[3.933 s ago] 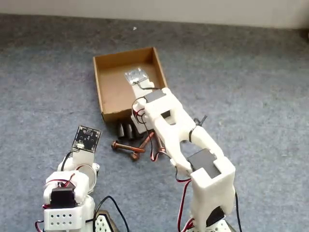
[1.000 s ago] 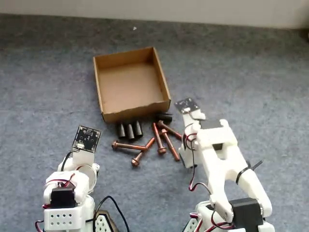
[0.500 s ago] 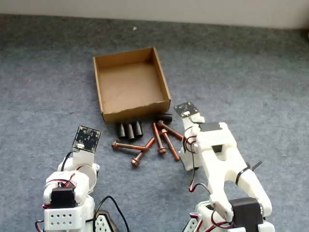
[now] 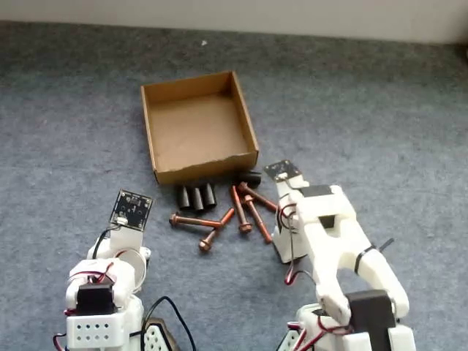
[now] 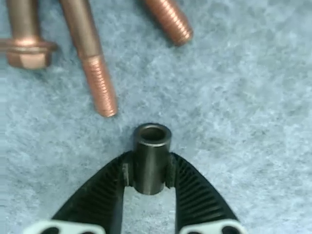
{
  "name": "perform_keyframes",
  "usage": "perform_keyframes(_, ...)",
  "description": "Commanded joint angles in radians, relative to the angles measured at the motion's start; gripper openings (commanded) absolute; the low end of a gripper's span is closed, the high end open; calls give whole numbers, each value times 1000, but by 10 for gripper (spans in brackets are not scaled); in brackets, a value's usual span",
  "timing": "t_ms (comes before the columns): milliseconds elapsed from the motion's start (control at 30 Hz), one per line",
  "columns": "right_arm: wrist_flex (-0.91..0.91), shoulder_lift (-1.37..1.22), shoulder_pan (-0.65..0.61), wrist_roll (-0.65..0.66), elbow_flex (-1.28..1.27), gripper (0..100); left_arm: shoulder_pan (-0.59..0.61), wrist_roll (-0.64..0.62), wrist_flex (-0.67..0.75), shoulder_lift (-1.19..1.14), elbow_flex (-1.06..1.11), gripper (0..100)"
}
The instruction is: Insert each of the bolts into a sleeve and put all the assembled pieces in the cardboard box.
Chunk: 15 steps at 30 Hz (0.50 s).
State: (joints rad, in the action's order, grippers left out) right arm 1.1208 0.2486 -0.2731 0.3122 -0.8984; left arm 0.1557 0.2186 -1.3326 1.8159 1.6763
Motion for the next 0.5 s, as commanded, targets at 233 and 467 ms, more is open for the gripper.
perform_keyframes(233, 85, 538, 10, -69, -91, 5, 15, 9, 0, 5, 16, 30)
perform_keyframes(467, -35, 711, 13, -160, -208, 5, 12, -37, -2, 7, -108, 31)
